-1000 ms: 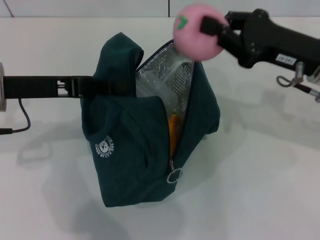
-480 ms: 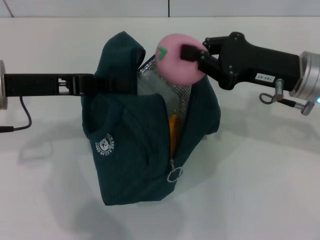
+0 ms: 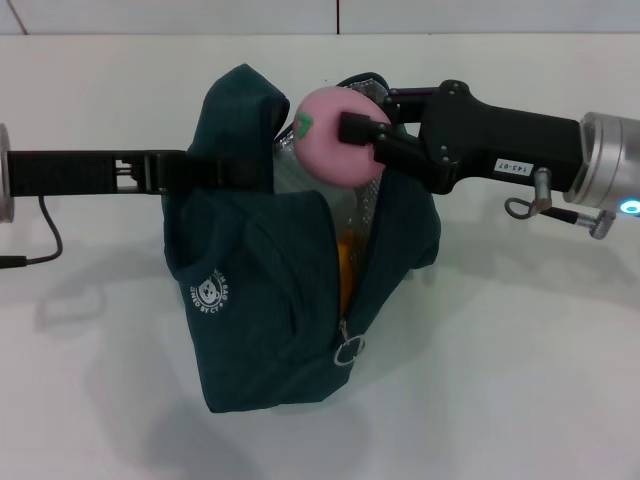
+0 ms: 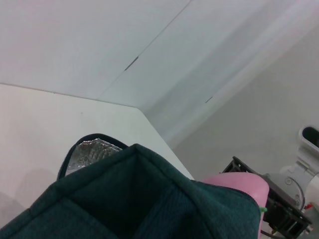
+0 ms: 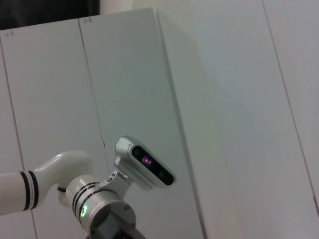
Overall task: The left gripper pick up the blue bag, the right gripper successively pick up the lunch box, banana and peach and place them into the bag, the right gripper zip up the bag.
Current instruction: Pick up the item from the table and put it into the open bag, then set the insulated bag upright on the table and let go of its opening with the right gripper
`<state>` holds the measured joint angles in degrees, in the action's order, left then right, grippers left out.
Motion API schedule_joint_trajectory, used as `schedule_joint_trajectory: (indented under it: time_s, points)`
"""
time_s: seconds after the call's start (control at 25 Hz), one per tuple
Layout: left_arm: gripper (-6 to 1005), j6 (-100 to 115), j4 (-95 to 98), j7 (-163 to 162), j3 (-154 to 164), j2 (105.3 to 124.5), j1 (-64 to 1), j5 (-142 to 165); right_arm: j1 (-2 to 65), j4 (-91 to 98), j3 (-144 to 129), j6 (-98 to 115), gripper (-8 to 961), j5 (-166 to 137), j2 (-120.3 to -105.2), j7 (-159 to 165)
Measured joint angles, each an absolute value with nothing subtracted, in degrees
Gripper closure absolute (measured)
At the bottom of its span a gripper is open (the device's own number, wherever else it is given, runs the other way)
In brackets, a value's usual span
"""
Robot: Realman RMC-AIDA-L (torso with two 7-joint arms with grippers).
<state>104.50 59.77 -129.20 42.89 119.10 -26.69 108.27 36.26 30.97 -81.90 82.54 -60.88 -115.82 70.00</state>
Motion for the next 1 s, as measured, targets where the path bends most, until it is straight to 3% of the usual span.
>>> schedule_joint_trajectory:
  time_s: [0.4,0.8,1.0]
  points:
    - [954,104.5,59.76,-129.19,42.89,119.0,-26.62,108.27,35.96,31.05,-81.37,82.81,706,-60.63,-115.58,70.78]
    - [954,104.5,59.76,-128.93,42.89,119.05,-26.63,108.27,35.97,30.79,-80.57,82.45,358,-60.53,-115.57,71.19]
    - [954,104.5,59.76,-128.87,42.89,119.09,-26.46,108.27,35.96,29.82,-79.19,82.43,336,-60.24,-115.49,71.52]
